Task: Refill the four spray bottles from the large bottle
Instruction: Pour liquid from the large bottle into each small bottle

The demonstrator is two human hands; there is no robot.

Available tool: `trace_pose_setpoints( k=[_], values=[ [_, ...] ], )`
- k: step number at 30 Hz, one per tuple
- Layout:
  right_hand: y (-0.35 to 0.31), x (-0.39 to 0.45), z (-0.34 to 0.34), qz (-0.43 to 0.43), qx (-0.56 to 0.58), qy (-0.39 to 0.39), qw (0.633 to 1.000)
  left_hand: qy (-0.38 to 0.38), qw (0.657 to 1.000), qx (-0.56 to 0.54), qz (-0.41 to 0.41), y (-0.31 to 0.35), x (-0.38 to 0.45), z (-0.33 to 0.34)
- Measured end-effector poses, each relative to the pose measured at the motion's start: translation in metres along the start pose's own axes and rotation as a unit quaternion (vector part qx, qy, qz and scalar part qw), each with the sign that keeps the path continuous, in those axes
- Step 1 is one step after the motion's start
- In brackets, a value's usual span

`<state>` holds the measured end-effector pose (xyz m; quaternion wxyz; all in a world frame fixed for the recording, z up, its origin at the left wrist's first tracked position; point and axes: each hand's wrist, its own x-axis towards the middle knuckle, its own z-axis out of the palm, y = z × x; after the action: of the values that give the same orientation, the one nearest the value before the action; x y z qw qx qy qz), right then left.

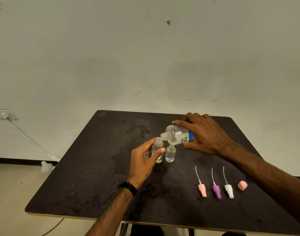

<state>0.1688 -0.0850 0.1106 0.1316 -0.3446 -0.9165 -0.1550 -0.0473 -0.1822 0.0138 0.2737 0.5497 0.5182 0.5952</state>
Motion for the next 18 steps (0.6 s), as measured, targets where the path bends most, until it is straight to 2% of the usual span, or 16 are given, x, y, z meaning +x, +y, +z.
trace_pose_setpoints(
  k=[3,6,8,12,18],
  values=[
    [-0.002,-0.004,0.007,0.033,0.065,-0.004,0.997,0.002,1.000,-0.011,-0.001,0.004,0.001,-0.001],
    [-0.006,-0.008,0.015,0.102,0.169,-0.007,0.980,0.012,1.000,-0.020,-0.008,0.008,0.003,-0.001],
    [-0.005,-0.011,0.022,0.160,0.270,0.014,0.949,0.015,0.999,-0.031,-0.011,0.009,0.005,-0.003],
    [0.002,-0.016,0.037,0.282,0.424,0.063,0.858,0.030,0.998,-0.044,-0.025,0.007,0.007,-0.011],
    [0.038,-0.040,0.073,0.412,0.473,0.103,0.772,0.051,0.997,-0.050,-0.040,-0.006,0.006,-0.024]
  ],
)
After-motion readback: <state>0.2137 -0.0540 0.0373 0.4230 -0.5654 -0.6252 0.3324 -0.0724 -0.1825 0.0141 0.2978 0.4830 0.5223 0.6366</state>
